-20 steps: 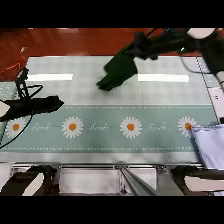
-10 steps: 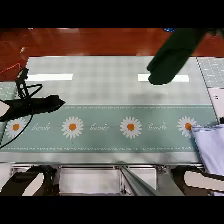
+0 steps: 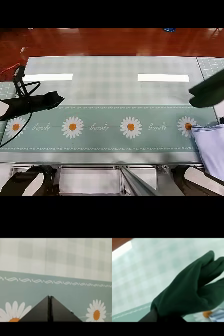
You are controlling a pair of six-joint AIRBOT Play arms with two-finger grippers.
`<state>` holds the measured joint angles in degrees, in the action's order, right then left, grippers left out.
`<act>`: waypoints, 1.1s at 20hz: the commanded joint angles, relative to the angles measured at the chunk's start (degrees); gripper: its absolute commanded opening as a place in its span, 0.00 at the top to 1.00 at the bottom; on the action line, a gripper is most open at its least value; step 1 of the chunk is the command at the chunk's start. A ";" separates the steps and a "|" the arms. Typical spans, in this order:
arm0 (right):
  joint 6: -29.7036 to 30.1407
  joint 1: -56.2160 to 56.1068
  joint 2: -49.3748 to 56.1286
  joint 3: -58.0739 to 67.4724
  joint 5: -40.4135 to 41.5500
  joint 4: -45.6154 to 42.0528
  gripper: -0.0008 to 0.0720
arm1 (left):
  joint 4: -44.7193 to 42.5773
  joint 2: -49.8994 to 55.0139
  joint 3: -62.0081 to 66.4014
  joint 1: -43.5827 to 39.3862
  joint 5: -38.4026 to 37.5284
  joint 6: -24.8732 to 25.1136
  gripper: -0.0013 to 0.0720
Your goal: Fold the shirts.
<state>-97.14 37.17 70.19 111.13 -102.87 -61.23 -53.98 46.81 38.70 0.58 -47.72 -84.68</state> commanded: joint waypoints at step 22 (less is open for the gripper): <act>2.64 32.24 -29.22 -56.46 -0.11 -41.99 0.65 | 3.28 4.22 3.08 -2.64 11.32 3.41 0.96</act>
<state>-94.13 69.30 40.05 54.37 -105.43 -105.23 -51.92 50.43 39.97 -2.02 -37.04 -83.09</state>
